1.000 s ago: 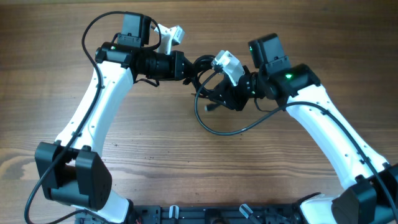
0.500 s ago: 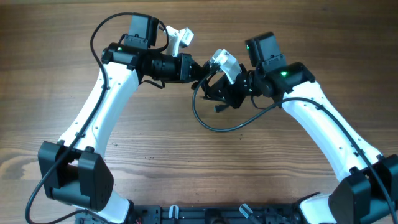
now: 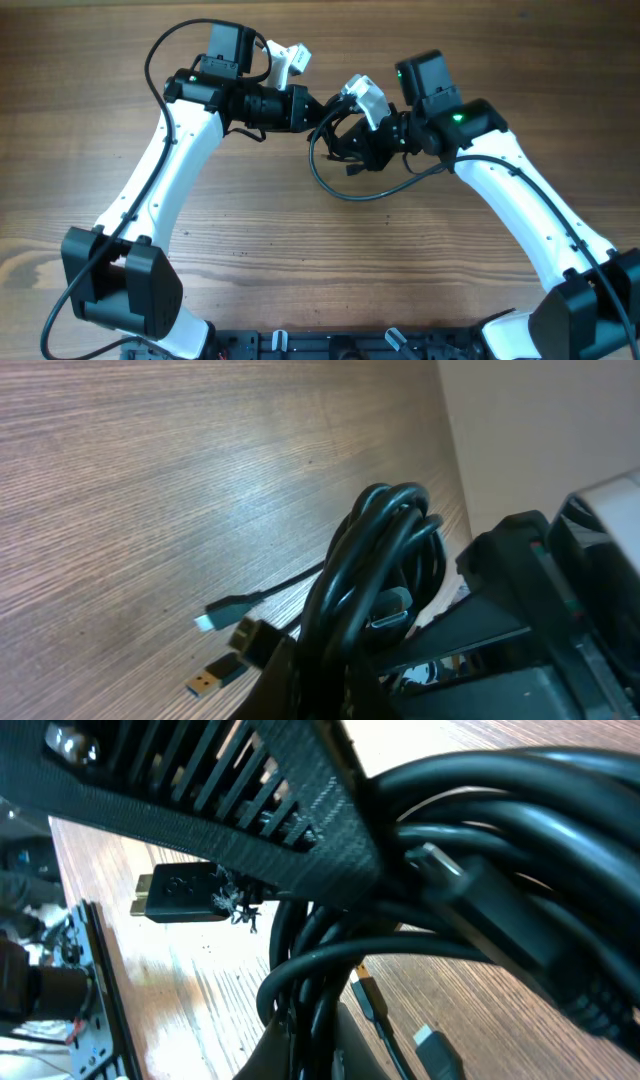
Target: Untangle cables
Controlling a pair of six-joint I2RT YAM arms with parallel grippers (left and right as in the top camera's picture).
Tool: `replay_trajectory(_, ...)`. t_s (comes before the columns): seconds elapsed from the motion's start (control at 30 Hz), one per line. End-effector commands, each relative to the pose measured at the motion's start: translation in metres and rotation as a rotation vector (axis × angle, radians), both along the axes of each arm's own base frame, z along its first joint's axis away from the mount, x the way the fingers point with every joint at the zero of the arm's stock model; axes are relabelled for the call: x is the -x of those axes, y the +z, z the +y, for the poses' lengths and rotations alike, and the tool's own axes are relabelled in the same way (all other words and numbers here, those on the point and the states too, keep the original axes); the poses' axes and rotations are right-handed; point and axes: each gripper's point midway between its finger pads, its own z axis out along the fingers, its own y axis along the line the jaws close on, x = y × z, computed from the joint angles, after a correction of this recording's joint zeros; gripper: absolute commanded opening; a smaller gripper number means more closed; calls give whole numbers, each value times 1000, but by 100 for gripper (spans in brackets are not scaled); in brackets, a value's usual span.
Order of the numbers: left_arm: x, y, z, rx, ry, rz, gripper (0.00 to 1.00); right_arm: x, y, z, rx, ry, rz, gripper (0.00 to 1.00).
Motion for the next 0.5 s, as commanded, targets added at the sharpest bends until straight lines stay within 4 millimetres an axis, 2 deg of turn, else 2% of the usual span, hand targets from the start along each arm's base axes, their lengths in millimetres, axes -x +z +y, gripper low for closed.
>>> replay_trajectory(0.0,5,13,-5,15,-8,-4,4,-23,52,-38,-23,-182,-113,4)
replay_trajectory(0.07,2,10,-3,-7,6,-11,4,-20,83,-58,-64,-260,-152,4)
replay_trajectory(0.13,2,10,-3,-7,6,-12,4,-15,102,-72,-95,-322,-166,4)
replay_trajectory(0.27,2,10,-3,-7,6,-12,4,-9,123,-99,-153,-462,-129,4)
replay_trajectory(0.33,2,10,-3,-7,6,-12,4,-8,124,-113,-163,-538,-92,4)
replay_trajectory(0.43,2,10,-3,-7,6,-13,4,-14,101,-155,-114,-819,60,4)
replay_trajectory(0.47,2,10,-3,-5,6,-16,4,-12,94,-164,-89,-860,87,4)
